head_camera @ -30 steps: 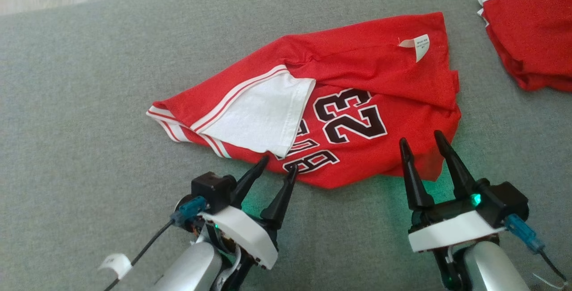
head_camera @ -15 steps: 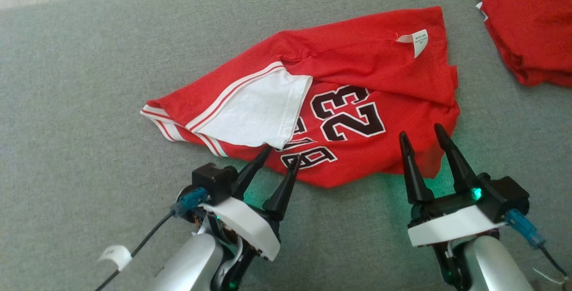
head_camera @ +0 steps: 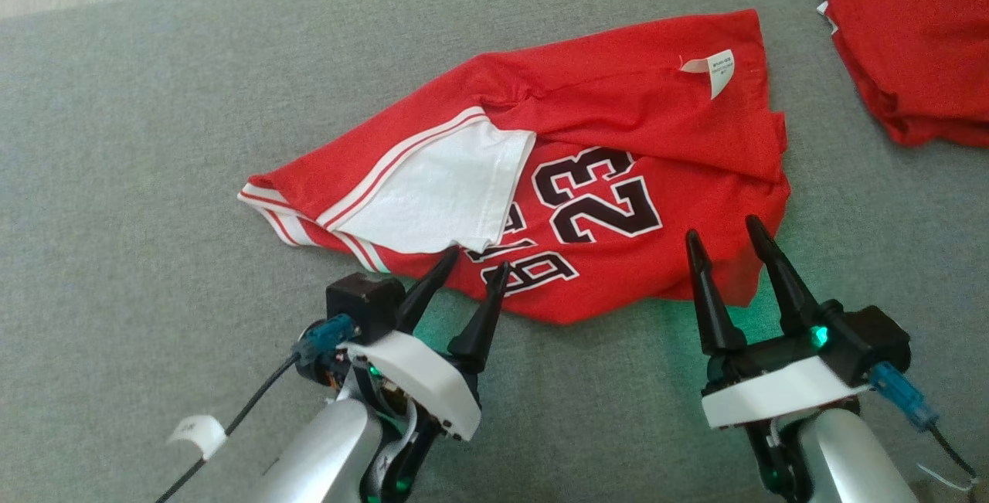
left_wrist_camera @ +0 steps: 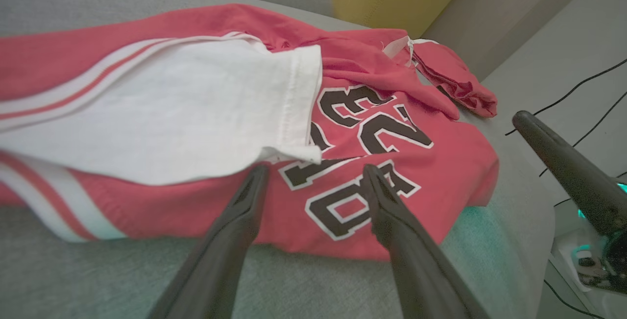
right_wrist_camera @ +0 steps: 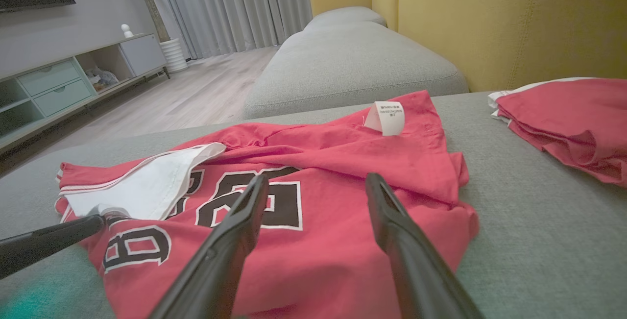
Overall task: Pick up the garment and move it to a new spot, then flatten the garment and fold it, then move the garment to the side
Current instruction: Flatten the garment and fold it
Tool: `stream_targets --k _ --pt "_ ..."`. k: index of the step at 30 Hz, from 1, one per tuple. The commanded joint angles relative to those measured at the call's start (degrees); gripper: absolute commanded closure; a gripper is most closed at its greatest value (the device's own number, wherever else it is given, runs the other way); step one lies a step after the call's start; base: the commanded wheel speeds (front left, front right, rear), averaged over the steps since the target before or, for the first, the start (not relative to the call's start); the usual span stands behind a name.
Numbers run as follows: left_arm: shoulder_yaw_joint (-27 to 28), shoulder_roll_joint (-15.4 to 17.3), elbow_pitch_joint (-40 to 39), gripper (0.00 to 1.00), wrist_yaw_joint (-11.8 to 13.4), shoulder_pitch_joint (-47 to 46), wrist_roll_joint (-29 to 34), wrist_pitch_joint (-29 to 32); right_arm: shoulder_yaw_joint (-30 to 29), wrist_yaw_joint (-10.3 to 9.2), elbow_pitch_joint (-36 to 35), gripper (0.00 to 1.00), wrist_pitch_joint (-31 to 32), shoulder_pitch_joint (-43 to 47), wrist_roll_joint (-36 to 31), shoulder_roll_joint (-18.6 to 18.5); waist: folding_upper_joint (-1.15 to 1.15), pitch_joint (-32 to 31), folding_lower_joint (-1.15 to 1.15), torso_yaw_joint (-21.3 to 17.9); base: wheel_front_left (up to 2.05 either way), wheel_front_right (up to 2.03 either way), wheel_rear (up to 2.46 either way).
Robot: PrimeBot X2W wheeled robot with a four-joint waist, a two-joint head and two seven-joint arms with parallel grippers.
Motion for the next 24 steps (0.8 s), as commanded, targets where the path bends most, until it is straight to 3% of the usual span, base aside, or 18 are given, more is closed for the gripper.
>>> stream_targets --k 1,11,24 --pt "1.8 0.3 -2.3 0.00 0.0 -2.2 0.1 0.0 1.5 -0.04 -1.4 0.00 -0.2 -1.2 -0.1 -0.1 0.00 0.0 0.00 0.0 0.00 0.00 0.00" --pt "0.7 2.7 -2.3 0.00 1.0 -4.7 3.1 1.6 2.2 -0.04 -1.0 0.00 -0.2 -1.2 0.0 0.0 0.00 -0.1 0.00 0.0 0.00 0.00 0.00" --pt "-1.7 8.8 1.0 0.00 2.3 -10.6 11.6 3.0 3.3 -0.04 -0.8 0.00 -0.2 -1.8 0.8 0.3 0.00 0.3 0.00 -0.8 0.00 0.00 0.00"
